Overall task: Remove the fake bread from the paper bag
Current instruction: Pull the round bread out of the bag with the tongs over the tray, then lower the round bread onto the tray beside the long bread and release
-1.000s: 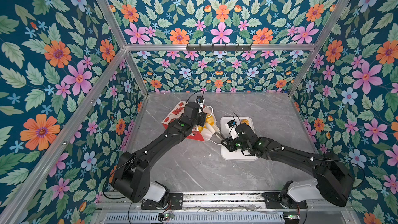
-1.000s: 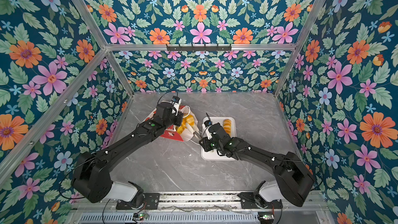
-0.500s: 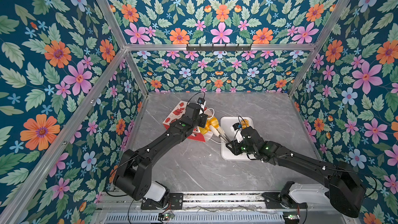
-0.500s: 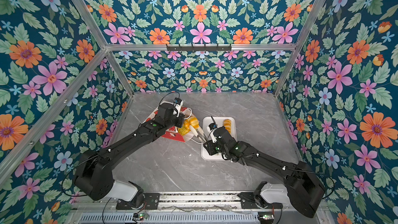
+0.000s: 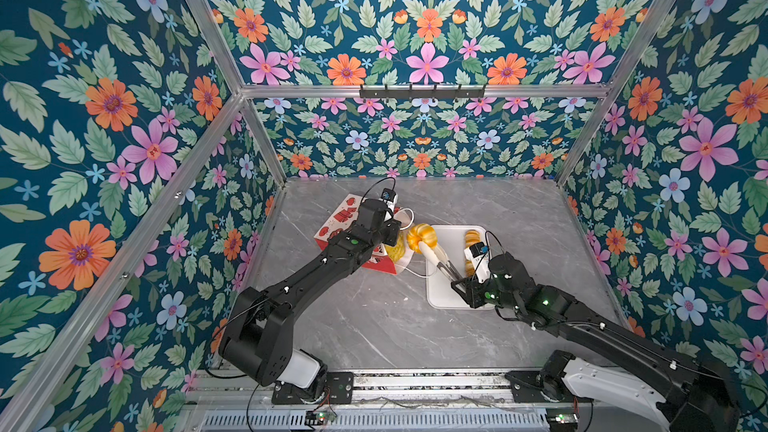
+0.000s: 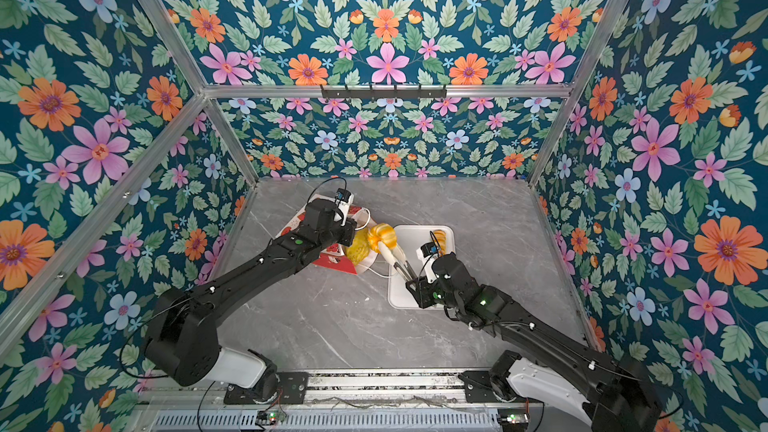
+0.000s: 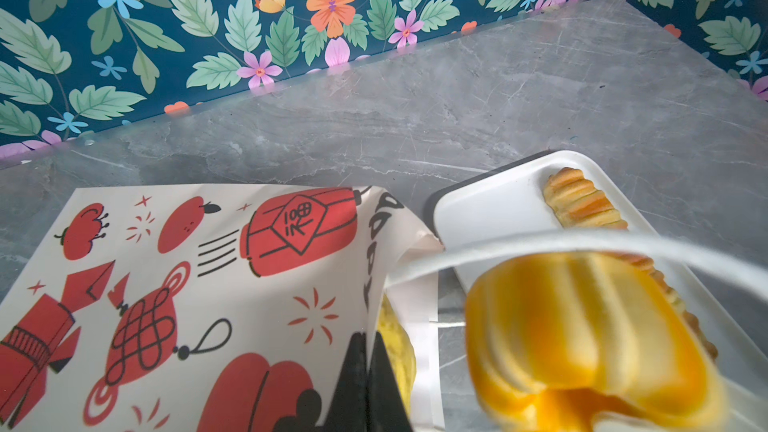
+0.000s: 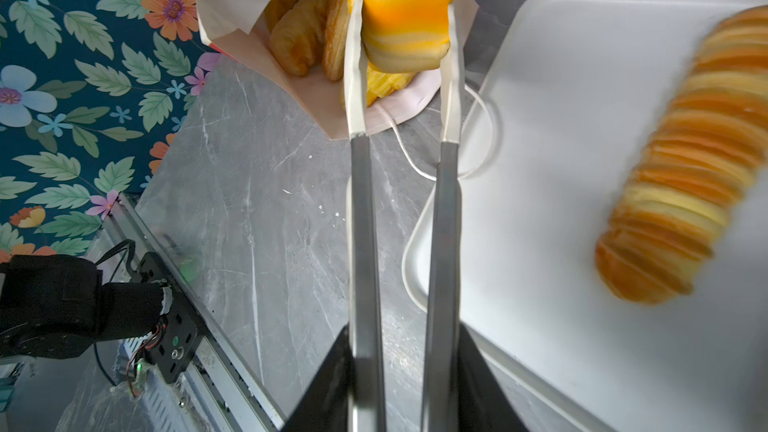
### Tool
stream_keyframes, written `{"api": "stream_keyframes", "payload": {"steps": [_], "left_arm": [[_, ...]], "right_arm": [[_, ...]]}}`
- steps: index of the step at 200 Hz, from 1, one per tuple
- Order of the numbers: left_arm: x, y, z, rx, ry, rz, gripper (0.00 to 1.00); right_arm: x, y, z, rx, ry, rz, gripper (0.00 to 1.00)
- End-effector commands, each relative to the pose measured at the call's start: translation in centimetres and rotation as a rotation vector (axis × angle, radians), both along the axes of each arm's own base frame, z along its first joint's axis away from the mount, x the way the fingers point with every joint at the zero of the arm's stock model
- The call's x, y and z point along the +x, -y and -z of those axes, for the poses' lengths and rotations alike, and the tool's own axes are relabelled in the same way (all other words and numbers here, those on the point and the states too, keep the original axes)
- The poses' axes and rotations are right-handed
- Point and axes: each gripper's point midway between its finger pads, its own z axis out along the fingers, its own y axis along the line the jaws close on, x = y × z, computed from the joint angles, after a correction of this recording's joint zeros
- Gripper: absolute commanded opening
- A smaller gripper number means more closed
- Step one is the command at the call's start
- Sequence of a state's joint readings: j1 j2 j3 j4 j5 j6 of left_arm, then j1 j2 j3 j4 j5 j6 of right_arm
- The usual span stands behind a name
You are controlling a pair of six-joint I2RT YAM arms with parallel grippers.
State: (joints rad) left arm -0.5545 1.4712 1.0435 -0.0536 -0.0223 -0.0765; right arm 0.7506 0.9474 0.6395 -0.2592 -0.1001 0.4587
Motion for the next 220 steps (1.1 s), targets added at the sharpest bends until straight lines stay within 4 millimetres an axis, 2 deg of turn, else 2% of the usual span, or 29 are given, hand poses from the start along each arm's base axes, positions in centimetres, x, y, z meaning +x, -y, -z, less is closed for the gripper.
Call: {"api": "stream_keyframes", "payload": {"steps": [1,37,105,164,220], "left_arm": [[0.3,0.1,-0.9,-0.016,0.034,-0.002,0.0],[0.1,0.0,-0.5,-0.013,0.031,0.002,0.0],[-0.3,0.1,-0.5,-0.035,0.039,0.011,0.0],[-0.6,0.0,-0.2,-0.04,0.035,0.013,0.0],[-0.6,0.1,0.2,-0.044,0.031,0.016,0.0]], "right_arm": [[-0.6,2.4,0.8,-0.045,-0.035,0.067,0.35],[0.4,3.9,1.2,0.036,-0.097,0.122,0.35],[4.0,2.8,1.2,0.201,-0.163,0.098,0.34],[5.9,1.7,3.0,0.204,-0.245,0.081,0.33],[6.3,3.4,5.6,0.122,-0.327,0.167,0.33]]}}
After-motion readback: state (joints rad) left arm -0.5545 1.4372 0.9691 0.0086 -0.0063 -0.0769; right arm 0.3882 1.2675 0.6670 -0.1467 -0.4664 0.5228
